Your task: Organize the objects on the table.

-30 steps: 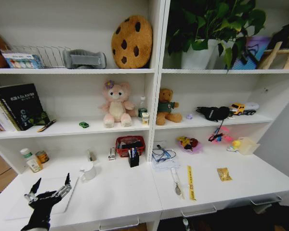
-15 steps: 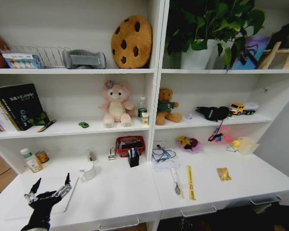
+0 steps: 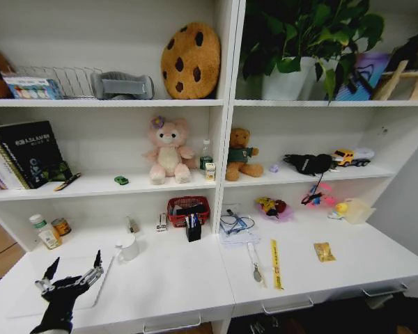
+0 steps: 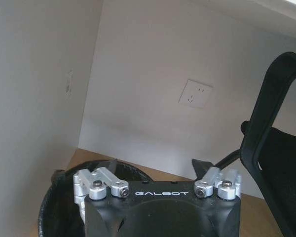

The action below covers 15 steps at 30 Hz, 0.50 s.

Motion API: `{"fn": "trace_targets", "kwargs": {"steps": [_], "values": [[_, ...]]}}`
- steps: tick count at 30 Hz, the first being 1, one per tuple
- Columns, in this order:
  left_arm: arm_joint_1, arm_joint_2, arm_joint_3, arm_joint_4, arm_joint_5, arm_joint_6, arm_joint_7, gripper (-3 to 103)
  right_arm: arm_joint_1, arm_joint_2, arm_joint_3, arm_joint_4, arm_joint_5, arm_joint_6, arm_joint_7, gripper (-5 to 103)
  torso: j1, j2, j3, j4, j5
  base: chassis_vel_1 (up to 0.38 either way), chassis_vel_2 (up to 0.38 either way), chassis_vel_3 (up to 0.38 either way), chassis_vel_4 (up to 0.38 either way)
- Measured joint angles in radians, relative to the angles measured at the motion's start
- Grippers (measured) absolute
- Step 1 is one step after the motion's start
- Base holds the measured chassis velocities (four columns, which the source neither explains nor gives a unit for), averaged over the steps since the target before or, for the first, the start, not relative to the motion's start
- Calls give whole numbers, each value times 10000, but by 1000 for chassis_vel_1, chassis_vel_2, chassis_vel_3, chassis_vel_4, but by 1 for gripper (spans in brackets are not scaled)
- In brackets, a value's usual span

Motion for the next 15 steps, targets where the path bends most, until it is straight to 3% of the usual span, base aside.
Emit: {"fn": "trace_targets", "kwargs": {"steps": [4,5,13,15], "values": [[1,0,0,0,0,0,0,100,-454,-35,1,260,-31,188,-14,94,0,0,0,-6,0,0,0,0,0],[0,0,0,0,0,0,0,100,-836,-69,6,581,-92,308,-52,99,0,0,0,-3,4,0,0,0,0],[0,0,0,-1,0,0,0,100,-3015,-538,-85,2424,-213,887,-61,100,0,0,-1,-2,2,0,0,0,0],[0,0,-1,0,0,0,0,100,-4179,-795,-100,3462,234,901,-217,100,0,1,-1,-2,-1,0,0,0,0]]}}
